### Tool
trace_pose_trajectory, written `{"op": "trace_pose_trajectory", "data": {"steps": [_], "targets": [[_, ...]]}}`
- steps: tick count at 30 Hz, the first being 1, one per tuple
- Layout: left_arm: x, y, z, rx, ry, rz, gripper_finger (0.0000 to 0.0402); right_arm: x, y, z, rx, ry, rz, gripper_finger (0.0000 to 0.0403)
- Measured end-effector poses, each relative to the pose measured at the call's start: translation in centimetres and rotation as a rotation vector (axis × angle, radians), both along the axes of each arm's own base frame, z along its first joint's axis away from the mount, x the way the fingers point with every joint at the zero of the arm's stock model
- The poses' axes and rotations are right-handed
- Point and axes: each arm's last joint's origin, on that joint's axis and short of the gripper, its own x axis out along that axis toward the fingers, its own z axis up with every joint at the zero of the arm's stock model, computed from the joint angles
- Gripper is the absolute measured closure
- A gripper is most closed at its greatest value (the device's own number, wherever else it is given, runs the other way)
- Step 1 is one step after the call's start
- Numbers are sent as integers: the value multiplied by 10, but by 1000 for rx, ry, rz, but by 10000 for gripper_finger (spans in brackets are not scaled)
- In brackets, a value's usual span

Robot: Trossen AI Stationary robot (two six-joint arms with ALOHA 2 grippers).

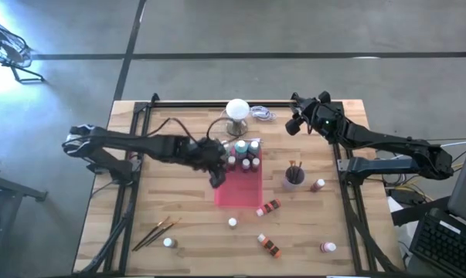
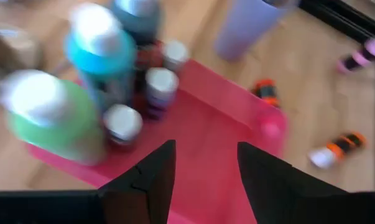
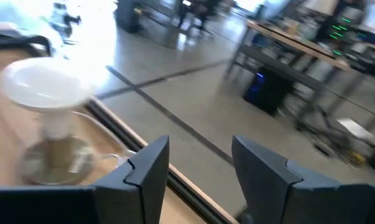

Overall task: Pick & Place Paint Supplies
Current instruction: Put the small pink paint bottle into the red bin

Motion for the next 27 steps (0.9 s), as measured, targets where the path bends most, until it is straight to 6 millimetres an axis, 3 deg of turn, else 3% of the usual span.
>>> {"op": "trace_pose_trajectory", "data": {"steps": [4, 13, 20, 27], "targets": [[-6, -22, -1, 79, 23, -10, 225, 5, 5, 9, -10, -13, 115, 228], [-45, -40, 10, 429, 71, 280, 225, 22, 39, 31, -12, 28, 304, 241], [-64, -30, 14, 584, 93, 369, 225, 29, 79, 50, -78, 102, 515, 259], [-78, -14, -7, 582, 83, 446, 225, 5, 108, 81, 228, 226, 536, 274]]}}
